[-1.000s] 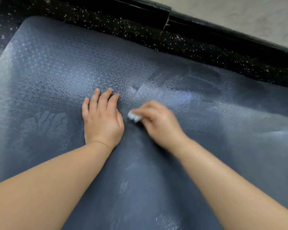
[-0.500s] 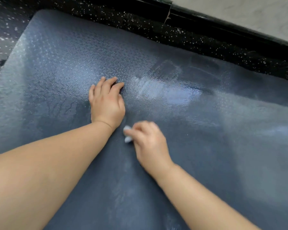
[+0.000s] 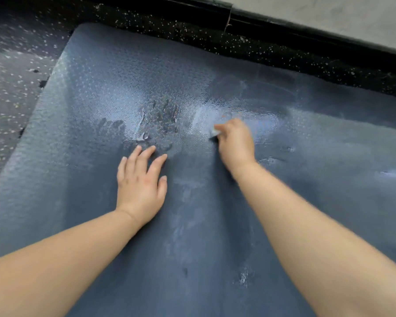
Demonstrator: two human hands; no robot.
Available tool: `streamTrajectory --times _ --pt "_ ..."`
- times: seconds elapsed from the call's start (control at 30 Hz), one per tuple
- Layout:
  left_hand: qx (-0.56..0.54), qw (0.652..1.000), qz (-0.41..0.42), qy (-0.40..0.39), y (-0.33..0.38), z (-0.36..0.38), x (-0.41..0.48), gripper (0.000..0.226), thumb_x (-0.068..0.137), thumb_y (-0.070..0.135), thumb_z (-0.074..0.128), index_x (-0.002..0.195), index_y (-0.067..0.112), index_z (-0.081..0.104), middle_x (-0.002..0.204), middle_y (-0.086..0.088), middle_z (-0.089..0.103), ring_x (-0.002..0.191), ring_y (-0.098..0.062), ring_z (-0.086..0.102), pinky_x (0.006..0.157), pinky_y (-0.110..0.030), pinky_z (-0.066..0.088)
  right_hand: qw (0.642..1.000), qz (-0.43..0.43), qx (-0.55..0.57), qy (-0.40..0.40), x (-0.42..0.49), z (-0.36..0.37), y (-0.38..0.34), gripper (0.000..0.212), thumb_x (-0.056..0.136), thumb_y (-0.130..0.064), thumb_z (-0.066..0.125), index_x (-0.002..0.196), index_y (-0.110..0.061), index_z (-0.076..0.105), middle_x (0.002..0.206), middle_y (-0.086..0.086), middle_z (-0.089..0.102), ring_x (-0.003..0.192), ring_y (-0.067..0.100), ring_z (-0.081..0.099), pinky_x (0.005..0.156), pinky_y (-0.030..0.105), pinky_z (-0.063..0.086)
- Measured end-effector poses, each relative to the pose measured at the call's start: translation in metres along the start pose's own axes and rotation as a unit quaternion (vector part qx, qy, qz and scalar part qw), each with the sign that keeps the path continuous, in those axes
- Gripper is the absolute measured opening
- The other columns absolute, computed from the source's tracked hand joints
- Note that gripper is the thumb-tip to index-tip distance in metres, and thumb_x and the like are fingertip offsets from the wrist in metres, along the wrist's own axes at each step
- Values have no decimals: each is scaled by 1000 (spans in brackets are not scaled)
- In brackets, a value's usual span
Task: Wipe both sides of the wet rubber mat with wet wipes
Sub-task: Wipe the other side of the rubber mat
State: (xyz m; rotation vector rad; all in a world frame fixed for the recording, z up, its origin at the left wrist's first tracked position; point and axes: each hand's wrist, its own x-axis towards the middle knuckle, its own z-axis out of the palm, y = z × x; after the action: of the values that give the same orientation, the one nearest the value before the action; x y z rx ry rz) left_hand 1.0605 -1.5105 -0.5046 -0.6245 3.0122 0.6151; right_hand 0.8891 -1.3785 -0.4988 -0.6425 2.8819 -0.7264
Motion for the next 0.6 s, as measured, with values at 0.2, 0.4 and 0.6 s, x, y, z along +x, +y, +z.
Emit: streamTrajectory --times 0.2,0.4,0.6 --pt "-5 1000 -29 -6 -9 -1 -51 54 83 33 34 120 7 63 132 -17 54 128 -41 43 107 -58 26 955 -239 114 -136 -178 25 -46 16 73 -1 71 85 -12 72 78 2 62 65 23 53 62 28 46" --pt "12 999 -20 -23 -14 -10 -80 44 82 25 46 118 6 65 129 -18 56 126 -42 45 105 -59 29 993 -86 75 39 -91 -3 -2 25 80 8 58 97 -5 72 90 15 66 85 35 59 83 33 41" --pt "81 991 -19 -101 -21 -9 -88 56 96 36 41 149 29 22 158 3 9 146 -19 0 116 -36 -6 993 103 -11 48 -42 -9 27 30 90 -3 47 114 -6 65 111 22 56 105 39 48 88 34 33"
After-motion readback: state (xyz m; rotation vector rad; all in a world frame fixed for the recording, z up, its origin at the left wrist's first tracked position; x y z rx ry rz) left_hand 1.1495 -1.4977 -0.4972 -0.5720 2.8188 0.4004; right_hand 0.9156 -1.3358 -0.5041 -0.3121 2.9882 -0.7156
